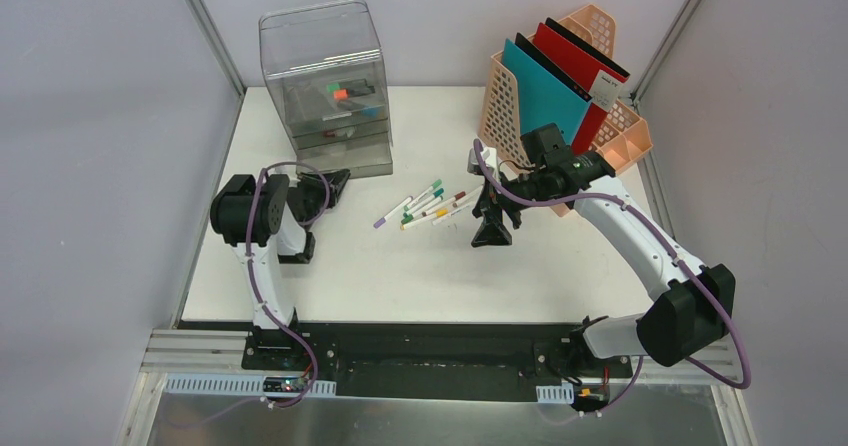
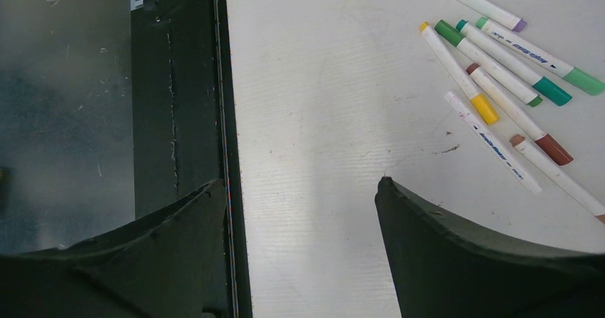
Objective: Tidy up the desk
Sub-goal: Open the drawer in the storage box.
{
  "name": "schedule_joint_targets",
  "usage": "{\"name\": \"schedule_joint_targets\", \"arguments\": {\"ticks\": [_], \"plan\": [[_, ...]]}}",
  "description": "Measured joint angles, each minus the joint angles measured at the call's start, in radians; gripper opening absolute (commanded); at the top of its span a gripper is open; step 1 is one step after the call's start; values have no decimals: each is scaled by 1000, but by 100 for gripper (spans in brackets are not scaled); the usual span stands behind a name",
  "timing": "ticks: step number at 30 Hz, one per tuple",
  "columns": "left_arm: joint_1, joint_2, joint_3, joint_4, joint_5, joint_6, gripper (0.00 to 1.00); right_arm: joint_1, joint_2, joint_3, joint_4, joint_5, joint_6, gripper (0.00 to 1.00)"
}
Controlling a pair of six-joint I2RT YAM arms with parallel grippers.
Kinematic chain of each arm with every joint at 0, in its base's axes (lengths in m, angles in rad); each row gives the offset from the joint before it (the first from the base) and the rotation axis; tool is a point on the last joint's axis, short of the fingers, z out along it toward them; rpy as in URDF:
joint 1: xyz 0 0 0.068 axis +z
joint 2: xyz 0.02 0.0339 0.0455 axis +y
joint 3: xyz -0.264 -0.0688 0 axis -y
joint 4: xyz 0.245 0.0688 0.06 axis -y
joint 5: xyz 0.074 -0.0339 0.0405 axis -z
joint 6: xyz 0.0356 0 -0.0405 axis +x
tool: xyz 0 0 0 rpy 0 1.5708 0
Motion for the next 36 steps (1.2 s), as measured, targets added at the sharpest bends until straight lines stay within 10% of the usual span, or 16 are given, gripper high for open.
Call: {"name": "schedule_joint_targets", "arguments": {"ticks": [6,23,30,36], "plan": [[2,-34,-67,1,27,25,34,0,0,0,-2,0,0,80],[0,-370,-320,-132,86,195,37,0,0,0,-2,4,0,80],[0,-927,-300,-574,100,367,54,0,0,0,-3,11,0,80],[0,-1468,-196,-1020,51,590,99,0,0,0,-5,15,0,80]]}}
